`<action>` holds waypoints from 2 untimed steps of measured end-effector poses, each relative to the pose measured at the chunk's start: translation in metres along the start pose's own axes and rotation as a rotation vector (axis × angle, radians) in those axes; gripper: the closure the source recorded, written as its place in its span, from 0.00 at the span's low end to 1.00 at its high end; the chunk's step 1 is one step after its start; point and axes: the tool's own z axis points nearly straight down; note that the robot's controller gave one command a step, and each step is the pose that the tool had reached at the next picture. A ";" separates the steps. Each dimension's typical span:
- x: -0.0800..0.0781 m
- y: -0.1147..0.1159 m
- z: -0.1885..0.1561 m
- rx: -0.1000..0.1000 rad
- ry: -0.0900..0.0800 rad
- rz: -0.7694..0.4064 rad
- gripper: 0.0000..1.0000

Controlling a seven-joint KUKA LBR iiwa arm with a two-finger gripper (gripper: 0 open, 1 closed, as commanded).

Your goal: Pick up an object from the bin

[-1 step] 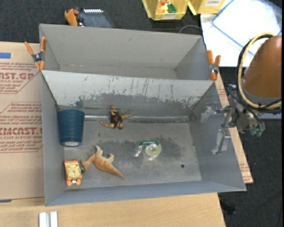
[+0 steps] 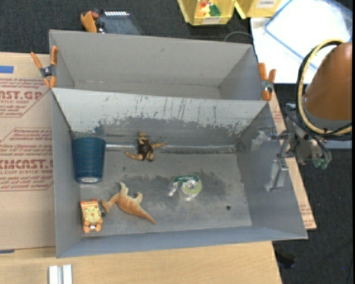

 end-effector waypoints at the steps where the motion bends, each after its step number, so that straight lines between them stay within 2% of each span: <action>1: -0.011 0.048 0.092 0.001 -0.004 -0.084 0.00; 2: -0.017 0.102 0.084 0.005 -0.017 -0.262 0.00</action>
Offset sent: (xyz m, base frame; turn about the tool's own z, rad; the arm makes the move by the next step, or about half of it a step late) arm 0.0158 0.0985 -0.0850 -0.2599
